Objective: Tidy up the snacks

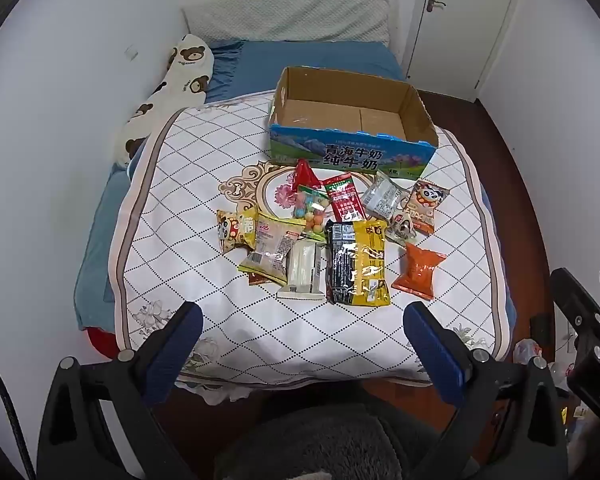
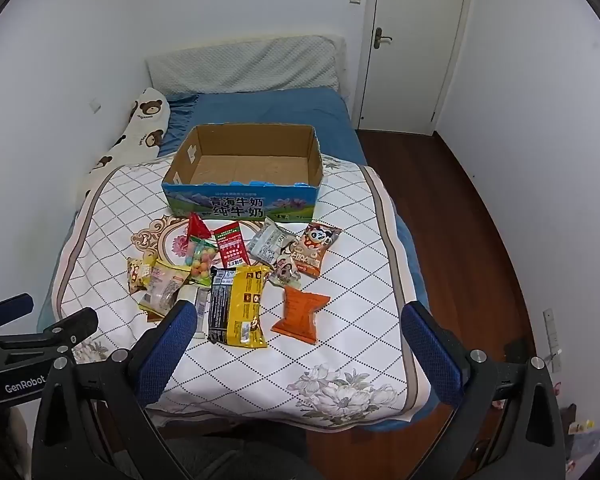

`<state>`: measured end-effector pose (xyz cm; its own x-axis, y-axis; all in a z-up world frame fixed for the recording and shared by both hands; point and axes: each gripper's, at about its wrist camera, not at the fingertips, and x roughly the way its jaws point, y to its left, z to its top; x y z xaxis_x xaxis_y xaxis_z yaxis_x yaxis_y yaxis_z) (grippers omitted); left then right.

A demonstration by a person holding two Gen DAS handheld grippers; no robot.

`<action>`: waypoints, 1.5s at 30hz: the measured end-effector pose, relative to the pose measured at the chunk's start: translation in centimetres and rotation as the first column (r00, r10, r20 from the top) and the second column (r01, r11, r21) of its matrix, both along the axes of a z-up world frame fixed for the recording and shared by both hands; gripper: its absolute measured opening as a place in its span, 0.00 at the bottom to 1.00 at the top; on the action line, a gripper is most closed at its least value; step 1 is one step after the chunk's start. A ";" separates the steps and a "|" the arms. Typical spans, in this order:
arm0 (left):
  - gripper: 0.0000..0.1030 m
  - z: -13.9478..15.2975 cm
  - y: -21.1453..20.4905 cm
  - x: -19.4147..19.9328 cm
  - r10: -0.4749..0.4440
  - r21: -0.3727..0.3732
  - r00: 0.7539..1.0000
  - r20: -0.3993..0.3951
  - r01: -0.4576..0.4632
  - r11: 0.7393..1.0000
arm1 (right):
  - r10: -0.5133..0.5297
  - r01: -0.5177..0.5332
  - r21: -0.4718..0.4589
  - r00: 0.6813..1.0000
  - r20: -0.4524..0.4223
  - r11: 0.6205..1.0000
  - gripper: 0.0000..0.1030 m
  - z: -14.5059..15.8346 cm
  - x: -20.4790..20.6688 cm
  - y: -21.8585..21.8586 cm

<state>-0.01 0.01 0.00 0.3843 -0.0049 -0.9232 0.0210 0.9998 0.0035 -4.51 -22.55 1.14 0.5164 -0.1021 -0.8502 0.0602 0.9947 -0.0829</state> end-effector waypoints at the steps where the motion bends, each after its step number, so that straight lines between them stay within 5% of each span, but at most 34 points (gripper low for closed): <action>1: 1.00 0.0 0.0 0.0 0.000 0.003 1.000 -0.004 0.000 1.000 | 0.000 0.000 -0.002 1.000 -0.001 1.000 1.00 0.0 0.0 0.0; 45: 1.00 1.0 -0.8 0.1 -0.010 0.005 1.000 0.026 0.010 1.000 | -0.001 0.001 0.024 1.000 0.008 1.000 1.00 0.4 -0.3 0.0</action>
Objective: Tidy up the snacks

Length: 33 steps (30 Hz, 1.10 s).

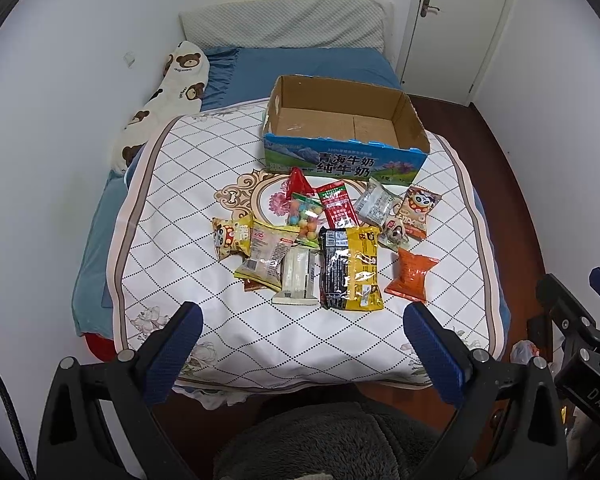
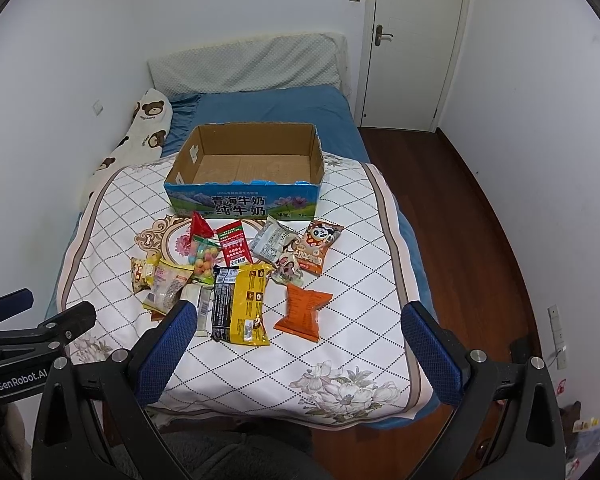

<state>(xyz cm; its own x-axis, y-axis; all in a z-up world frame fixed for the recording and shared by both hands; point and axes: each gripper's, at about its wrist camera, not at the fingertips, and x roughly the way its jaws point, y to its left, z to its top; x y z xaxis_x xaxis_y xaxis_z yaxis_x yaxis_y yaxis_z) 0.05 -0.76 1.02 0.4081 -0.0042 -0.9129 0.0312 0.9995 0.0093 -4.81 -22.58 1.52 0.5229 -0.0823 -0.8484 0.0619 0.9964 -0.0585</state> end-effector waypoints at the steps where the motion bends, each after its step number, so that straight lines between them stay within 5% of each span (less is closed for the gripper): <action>1: 1.00 0.0 0.0 0.0 0.001 -0.002 1.000 0.000 -0.001 1.000 | 0.000 0.000 0.001 1.000 0.000 1.000 1.00 0.0 0.0 0.0; 33: 1.00 -0.5 0.4 -0.1 0.001 -0.013 1.000 -0.010 -0.001 1.000 | 0.006 -0.006 0.007 1.000 -0.008 1.000 1.00 -1.0 0.3 -0.1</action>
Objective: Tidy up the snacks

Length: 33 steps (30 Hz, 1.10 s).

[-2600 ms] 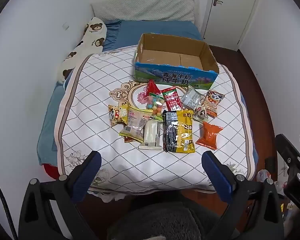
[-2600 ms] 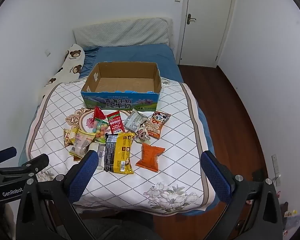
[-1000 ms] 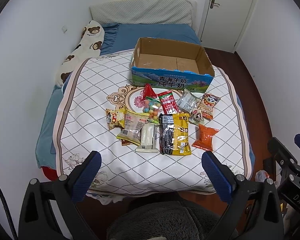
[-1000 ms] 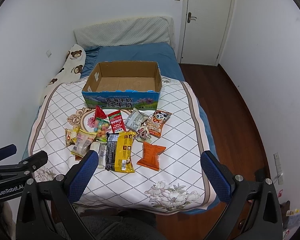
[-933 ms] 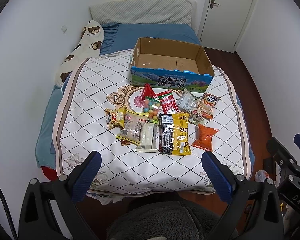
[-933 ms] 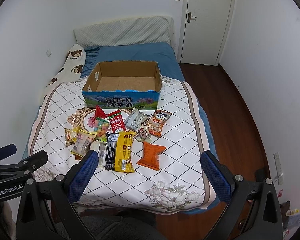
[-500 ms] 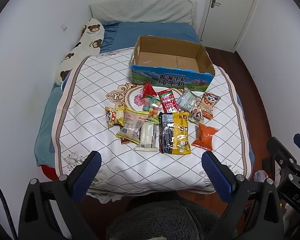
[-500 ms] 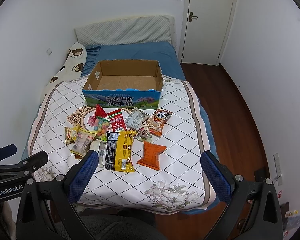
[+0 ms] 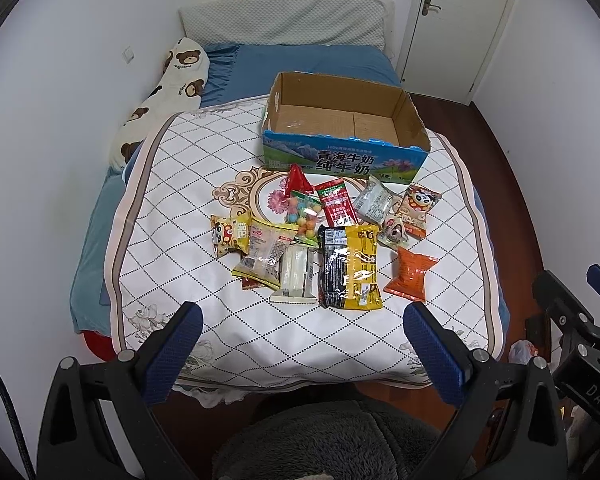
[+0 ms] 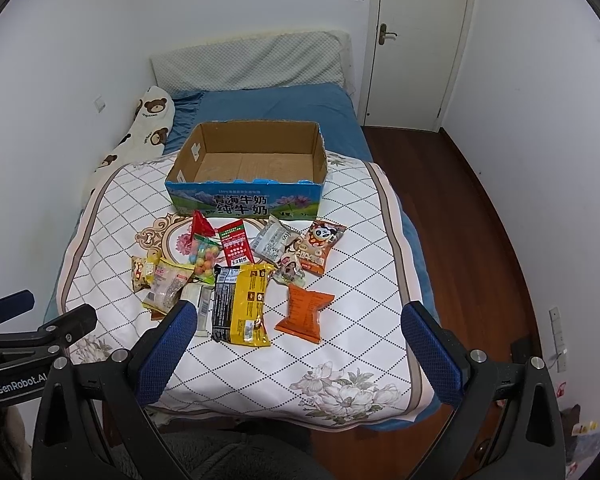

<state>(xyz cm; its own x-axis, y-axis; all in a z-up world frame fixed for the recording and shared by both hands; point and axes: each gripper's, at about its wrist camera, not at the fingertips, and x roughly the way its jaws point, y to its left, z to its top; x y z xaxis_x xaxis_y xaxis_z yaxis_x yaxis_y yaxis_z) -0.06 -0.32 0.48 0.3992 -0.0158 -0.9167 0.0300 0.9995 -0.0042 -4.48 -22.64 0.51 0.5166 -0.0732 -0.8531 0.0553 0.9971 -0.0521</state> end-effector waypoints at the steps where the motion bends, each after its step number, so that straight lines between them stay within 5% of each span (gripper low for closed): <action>1: 1.00 0.0 0.0 0.0 -0.001 0.000 1.000 -0.001 0.001 1.000 | 0.000 0.000 0.001 1.000 0.000 1.000 1.00 0.0 0.1 -0.1; 15: 1.00 -0.3 -0.3 1.1 -0.011 0.001 1.000 -0.015 0.011 1.000 | -0.007 0.008 0.033 0.999 -0.032 0.999 1.00 -0.8 1.1 -0.4; 20: 1.00 -2.1 -0.6 2.6 0.004 0.012 0.999 -0.036 -0.003 1.000 | -0.032 0.038 0.066 0.996 -0.083 0.997 1.00 -3.5 2.4 -1.5; 28: 1.00 -10.6 -2.4 7.8 -0.004 0.044 0.983 -0.186 0.013 0.999 | -0.109 0.139 0.124 0.968 -0.225 0.982 1.00 -13.0 6.2 -4.7; 33: 1.00 -18.1 -3.7 11.6 -0.025 -0.030 0.926 -0.377 0.015 0.999 | -0.120 0.168 0.138 0.946 -0.300 0.976 0.99 -20.2 9.0 -6.0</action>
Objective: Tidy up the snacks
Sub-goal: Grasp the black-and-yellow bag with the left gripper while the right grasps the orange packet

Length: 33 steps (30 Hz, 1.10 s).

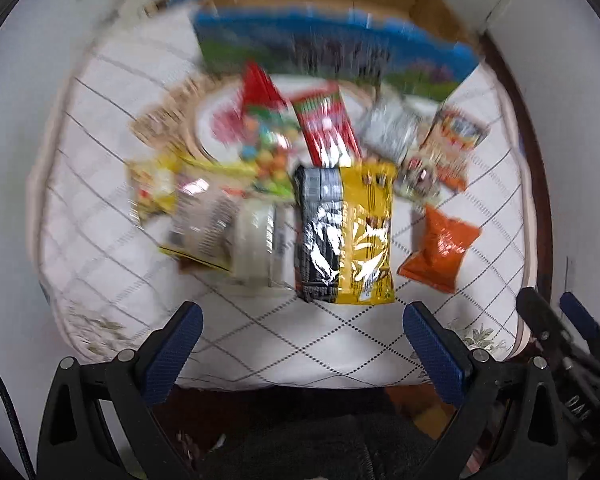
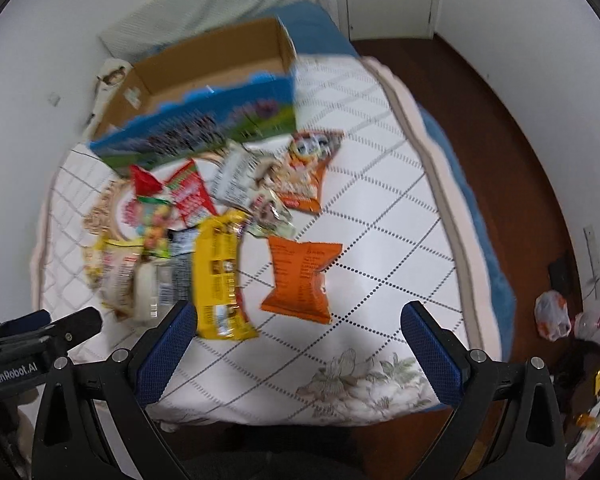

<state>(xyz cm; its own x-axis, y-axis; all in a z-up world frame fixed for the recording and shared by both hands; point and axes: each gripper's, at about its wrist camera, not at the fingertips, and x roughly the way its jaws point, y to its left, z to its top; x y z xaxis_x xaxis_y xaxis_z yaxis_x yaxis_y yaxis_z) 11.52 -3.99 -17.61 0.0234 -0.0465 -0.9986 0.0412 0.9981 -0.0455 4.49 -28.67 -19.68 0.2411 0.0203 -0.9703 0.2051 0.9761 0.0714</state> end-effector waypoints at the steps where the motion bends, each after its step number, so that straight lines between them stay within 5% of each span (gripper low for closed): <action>1: 1.00 -1.5 -0.4 0.8 0.003 -0.021 1.000 -0.028 -0.003 1.000 | 0.007 -0.007 0.005 1.000 -0.018 1.000 0.99 -1.5 0.5 0.0; 8: 0.97 -9.5 -3.5 4.4 -0.029 -0.047 0.988 -0.152 0.022 0.999 | 0.016 -0.011 0.039 0.992 -0.124 0.999 0.87 -9.1 2.3 -0.1; 13: 0.97 -14.0 -5.4 5.8 -0.070 -0.031 0.973 -0.219 0.064 0.997 | 0.030 -0.023 0.052 0.989 -0.144 0.998 0.86 -10.5 2.5 0.4; 15: 0.90 -15.4 -5.7 6.0 -0.065 0.003 0.973 -0.222 0.067 0.998 | 0.037 -0.030 0.049 0.988 -0.148 0.998 0.85 -10.7 2.7 0.6; 25: 0.83 -15.4 -1.4 5.1 -0.014 0.042 0.988 -0.152 0.020 0.999 | -0.018 0.035 0.085 0.982 -0.186 0.996 0.84 -13.8 5.5 1.6; 30: 0.84 -17.1 -0.4 5.3 -0.012 0.019 0.985 -0.172 0.016 1.000 | -0.022 0.051 0.110 0.967 -0.253 0.993 0.57 -16.7 6.3 2.1; 33: 0.84 -18.6 -0.1 5.4 -0.031 0.019 0.983 -0.180 0.035 0.999 | 0.109 -0.093 0.073 0.960 -0.258 0.993 0.55 -16.6 6.3 3.8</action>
<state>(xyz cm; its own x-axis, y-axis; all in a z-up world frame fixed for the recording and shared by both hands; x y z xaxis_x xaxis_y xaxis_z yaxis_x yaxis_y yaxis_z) 16.95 -4.09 -36.19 -0.1577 -0.0225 -0.9872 0.0677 0.9971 -0.0336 10.77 -24.90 -36.29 -0.0268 0.0916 -0.9954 0.1252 0.9883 0.0875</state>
